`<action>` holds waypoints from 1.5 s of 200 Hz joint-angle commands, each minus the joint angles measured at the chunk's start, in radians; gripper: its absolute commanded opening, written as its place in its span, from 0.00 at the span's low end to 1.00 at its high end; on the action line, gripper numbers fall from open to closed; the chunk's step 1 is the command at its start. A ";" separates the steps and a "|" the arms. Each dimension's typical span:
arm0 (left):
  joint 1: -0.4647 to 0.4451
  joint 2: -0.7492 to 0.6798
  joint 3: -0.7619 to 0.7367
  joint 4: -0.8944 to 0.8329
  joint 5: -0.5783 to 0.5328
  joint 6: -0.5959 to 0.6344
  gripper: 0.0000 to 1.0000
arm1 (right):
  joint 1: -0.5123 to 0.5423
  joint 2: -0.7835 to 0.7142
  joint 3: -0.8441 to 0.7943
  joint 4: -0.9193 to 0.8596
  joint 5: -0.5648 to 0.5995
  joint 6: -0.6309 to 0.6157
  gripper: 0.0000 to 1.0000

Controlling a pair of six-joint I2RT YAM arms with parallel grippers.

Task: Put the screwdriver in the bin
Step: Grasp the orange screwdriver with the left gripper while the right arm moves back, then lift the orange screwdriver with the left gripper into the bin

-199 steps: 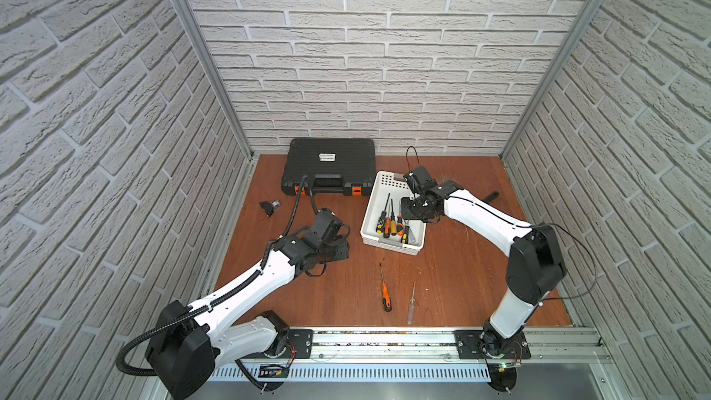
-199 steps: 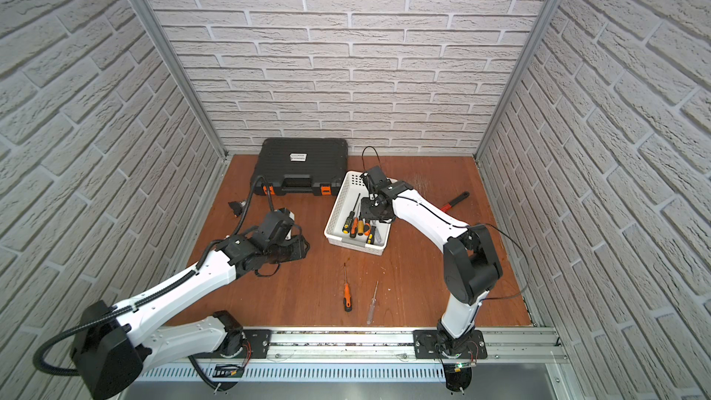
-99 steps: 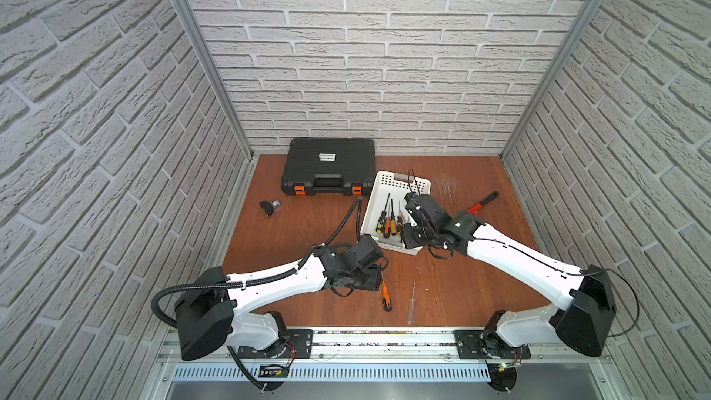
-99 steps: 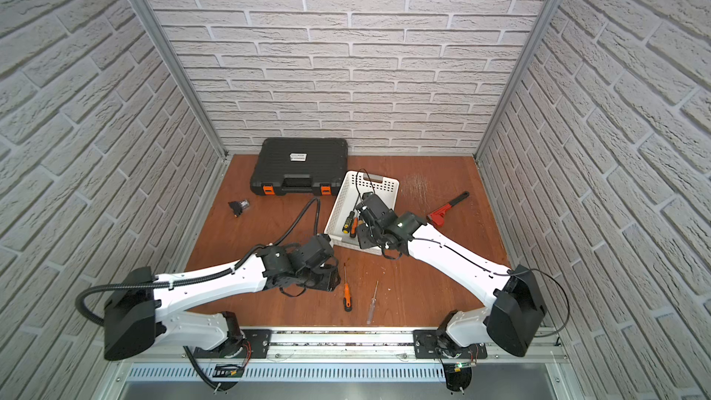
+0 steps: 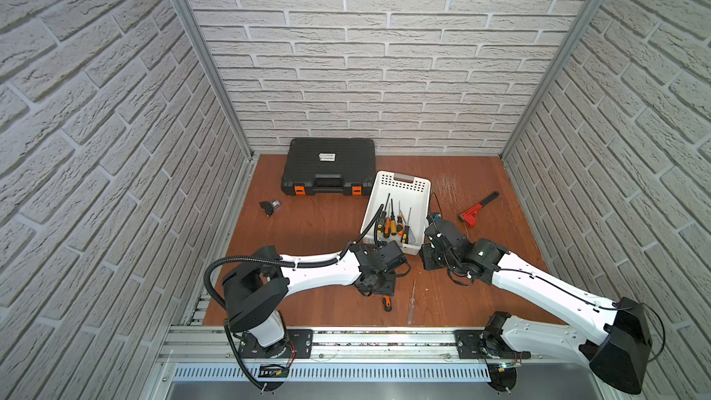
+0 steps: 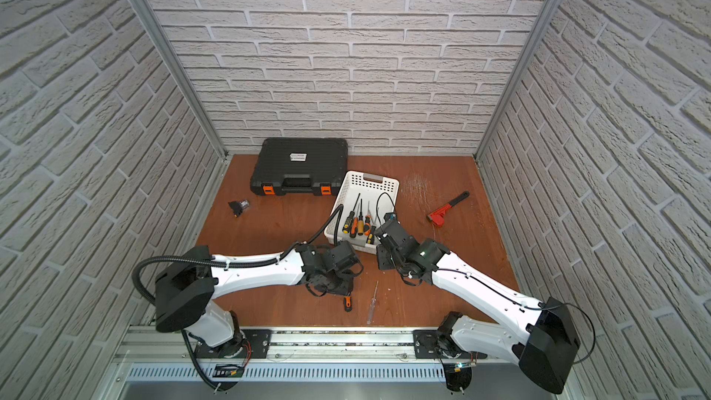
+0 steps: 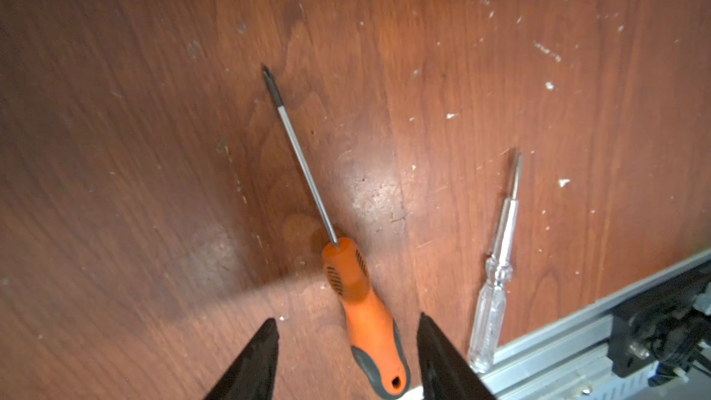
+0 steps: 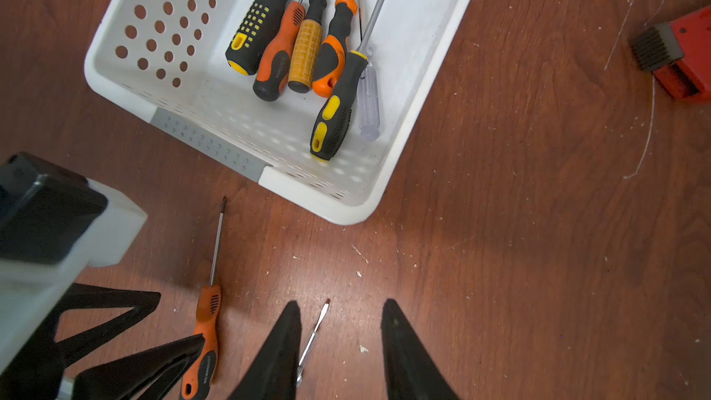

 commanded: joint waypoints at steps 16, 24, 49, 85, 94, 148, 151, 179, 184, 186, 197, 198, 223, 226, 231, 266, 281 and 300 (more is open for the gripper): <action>-0.030 0.086 0.069 -0.074 0.004 -0.010 0.57 | 0.001 -0.031 -0.014 0.055 0.014 0.022 0.37; -0.036 0.107 0.087 -0.101 -0.001 -0.008 0.56 | 0.003 -0.034 -0.017 0.056 0.014 0.022 0.37; -0.048 0.144 0.105 -0.141 -0.014 -0.014 0.55 | 0.001 -0.050 -0.039 0.075 0.014 0.031 0.37; -0.049 0.158 0.099 -0.132 -0.018 -0.020 0.53 | 0.002 -0.051 -0.050 0.079 0.019 0.039 0.37; -0.049 0.164 0.100 -0.133 -0.024 -0.019 0.52 | 0.002 -0.050 -0.050 0.076 0.022 0.037 0.37; -0.054 0.160 0.101 -0.161 -0.046 -0.030 0.23 | 0.000 -0.044 -0.053 0.088 0.021 0.029 0.37; -0.054 0.154 0.098 -0.164 -0.050 -0.032 0.21 | 0.003 -0.043 -0.053 0.089 0.019 0.028 0.37; -0.054 0.084 0.065 -0.191 -0.100 -0.053 0.07 | 0.001 -0.036 -0.039 0.087 0.011 0.021 0.37; -0.054 0.069 0.054 -0.196 -0.110 -0.058 0.07 | 0.001 -0.037 -0.035 0.085 0.010 0.020 0.37; -0.055 0.061 0.050 -0.197 -0.114 -0.060 0.07 | 0.002 -0.038 -0.034 0.084 0.011 0.019 0.37; -0.062 0.011 0.019 -0.189 -0.124 -0.066 0.06 | 0.001 -0.039 -0.026 0.076 0.010 0.012 0.37; -0.063 0.005 0.016 -0.189 -0.124 -0.067 0.06 | 0.001 -0.039 -0.025 0.075 0.011 0.012 0.37; -0.075 -0.134 -0.074 -0.232 -0.155 -0.126 0.05 | 0.003 -0.032 0.011 0.034 0.026 -0.003 0.37; -0.077 -0.154 -0.086 -0.239 -0.160 -0.133 0.04 | 0.002 -0.030 0.013 0.030 0.029 -0.003 0.37; -0.077 -0.187 -0.106 -0.250 -0.169 -0.146 0.04 | 0.003 -0.029 0.017 0.027 0.030 -0.003 0.37; -0.034 -0.425 -0.151 -0.355 -0.264 -0.127 0.05 | 0.001 0.002 0.022 0.045 0.022 -0.006 0.37; 0.052 -0.468 -0.108 -0.335 -0.222 0.001 0.05 | 0.000 0.031 0.048 0.048 0.006 -0.016 0.37; 0.174 -0.471 0.001 -0.300 -0.099 0.189 0.05 | 0.001 0.059 0.078 0.051 -0.009 -0.024 0.37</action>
